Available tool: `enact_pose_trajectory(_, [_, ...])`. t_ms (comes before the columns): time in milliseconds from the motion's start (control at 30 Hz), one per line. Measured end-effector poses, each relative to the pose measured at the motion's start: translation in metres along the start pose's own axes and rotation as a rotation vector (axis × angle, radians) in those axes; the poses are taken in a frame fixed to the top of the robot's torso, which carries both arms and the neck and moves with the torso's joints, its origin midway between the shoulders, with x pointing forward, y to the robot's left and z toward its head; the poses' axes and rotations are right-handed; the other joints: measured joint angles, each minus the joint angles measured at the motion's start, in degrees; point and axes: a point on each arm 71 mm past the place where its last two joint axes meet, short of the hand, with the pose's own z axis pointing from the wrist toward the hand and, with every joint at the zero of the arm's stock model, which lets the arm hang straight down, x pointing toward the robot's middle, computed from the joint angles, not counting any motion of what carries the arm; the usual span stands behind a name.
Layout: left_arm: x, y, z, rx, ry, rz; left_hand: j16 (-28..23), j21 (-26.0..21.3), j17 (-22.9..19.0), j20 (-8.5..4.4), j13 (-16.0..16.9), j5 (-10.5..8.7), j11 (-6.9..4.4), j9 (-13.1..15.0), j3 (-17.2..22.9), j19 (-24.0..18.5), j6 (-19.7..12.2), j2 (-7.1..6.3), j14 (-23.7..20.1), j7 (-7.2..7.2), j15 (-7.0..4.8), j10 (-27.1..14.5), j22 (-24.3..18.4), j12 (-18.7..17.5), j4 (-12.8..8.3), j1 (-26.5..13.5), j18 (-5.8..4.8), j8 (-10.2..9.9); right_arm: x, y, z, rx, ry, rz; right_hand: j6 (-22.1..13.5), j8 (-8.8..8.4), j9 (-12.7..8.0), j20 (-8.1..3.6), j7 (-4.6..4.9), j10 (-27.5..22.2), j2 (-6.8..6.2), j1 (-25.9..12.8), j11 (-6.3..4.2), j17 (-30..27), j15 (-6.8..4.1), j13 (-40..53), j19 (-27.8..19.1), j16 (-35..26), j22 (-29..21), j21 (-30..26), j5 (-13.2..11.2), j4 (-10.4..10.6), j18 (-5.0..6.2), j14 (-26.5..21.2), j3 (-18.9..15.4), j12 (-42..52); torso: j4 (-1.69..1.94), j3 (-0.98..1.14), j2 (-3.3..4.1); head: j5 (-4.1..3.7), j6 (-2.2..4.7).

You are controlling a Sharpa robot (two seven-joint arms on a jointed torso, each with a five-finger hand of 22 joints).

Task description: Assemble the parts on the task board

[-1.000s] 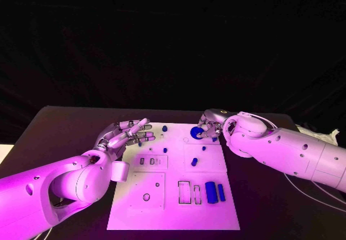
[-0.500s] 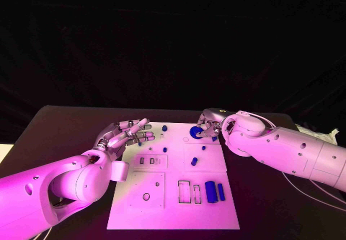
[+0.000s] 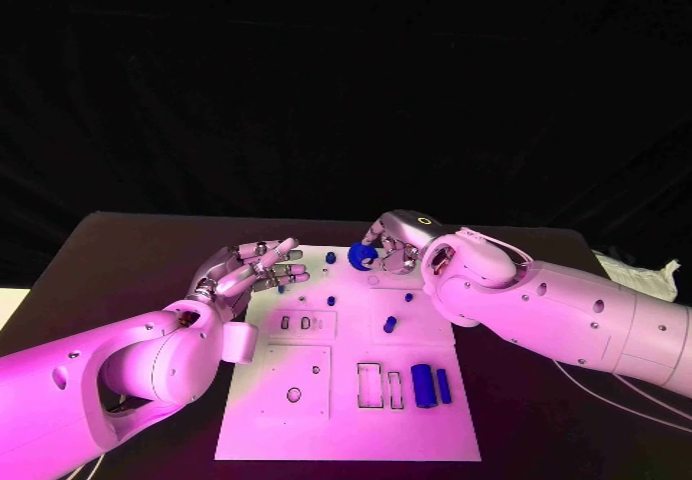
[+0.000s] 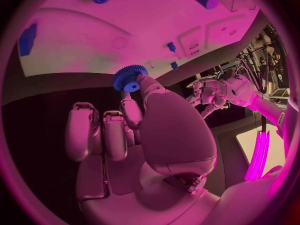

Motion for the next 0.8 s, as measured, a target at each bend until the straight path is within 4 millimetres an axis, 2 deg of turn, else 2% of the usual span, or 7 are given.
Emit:
enact_pose_trajectory(300, [0.001,0.001,0.002,0.0,0.003,-0.001,0.0,0.0,0.0,0.0,0.0,0.0,0.0,0.0,0.0,0.0,0.0,0.0,0.0,0.0,0.0,0.0,0.0,0.0,0.0,0.0,0.0,0.0,0.01,0.034,0.011,-0.062,-0.023,0.014,0.0,-0.55,-0.9,0.0,0.0,0.1,0.35,-0.4,-0.11,0.0,0.0,0.2,0.0,0.0,0.1,0.0,0.7,-0.2,0.0,0.0,0.4,0.0,0.19,-0.08,0.01,0.18,-0.27])
enact_pose_trajectory(600, [0.001,0.001,0.003,0.0,0.003,-0.001,0.0,0.0,0.0,0.0,0.0,0.0,0.0,0.0,0.2,0.0,0.0,0.22,0.0,0.0,0.0,0.0,0.0,0.0,-0.2,0.2,0.0,0.0,0.028,0.044,0.019,-0.068,0.009,-0.012,0.0,-0.54,-0.9,0.0,0.0,0.1,0.36,-0.4,-0.13,0.0,0.0,0.2,0.0,0.0,0.1,0.0,0.7,-0.3,0.0,0.0,0.6,0.0,0.23,-0.1,-0.01,0.43,-0.34])
enact_pose_trajectory(667, [0.001,0.001,0.003,0.0,0.003,-0.001,0.0,0.0,0.0,0.0,0.0,0.0,0.0,0.0,0.2,0.0,0.0,0.22,0.0,0.0,0.0,0.0,0.0,0.0,-0.2,0.2,0.0,0.0,0.032,0.046,0.021,-0.069,0.018,-0.019,0.0,-0.54,-2.0,0.0,0.0,0.1,0.36,-0.4,-0.13,0.0,0.0,0.3,0.0,0.0,0.2,0.0,0.7,-0.3,0.0,0.0,0.7,0.0,0.23,-0.09,-0.01,0.46,-0.37])
enact_pose_trajectory(800, [0.001,0.001,0.003,0.0,0.004,-0.002,0.0,0.0,0.0,0.0,0.0,0.0,0.0,0.0,0.2,0.0,0.0,0.22,0.0,0.0,0.0,0.0,0.0,0.0,-0.2,0.2,0.0,0.0,0.035,0.047,0.023,-0.067,0.033,-0.033,0.0,-0.53,-2.0,0.0,0.0,0.1,0.35,-0.4,-0.13,0.0,0.0,0.4,0.0,0.0,0.2,0.2,0.6,-0.2,0.0,0.0,0.8,-0.2,0.22,-0.08,-0.01,0.54,-0.49])
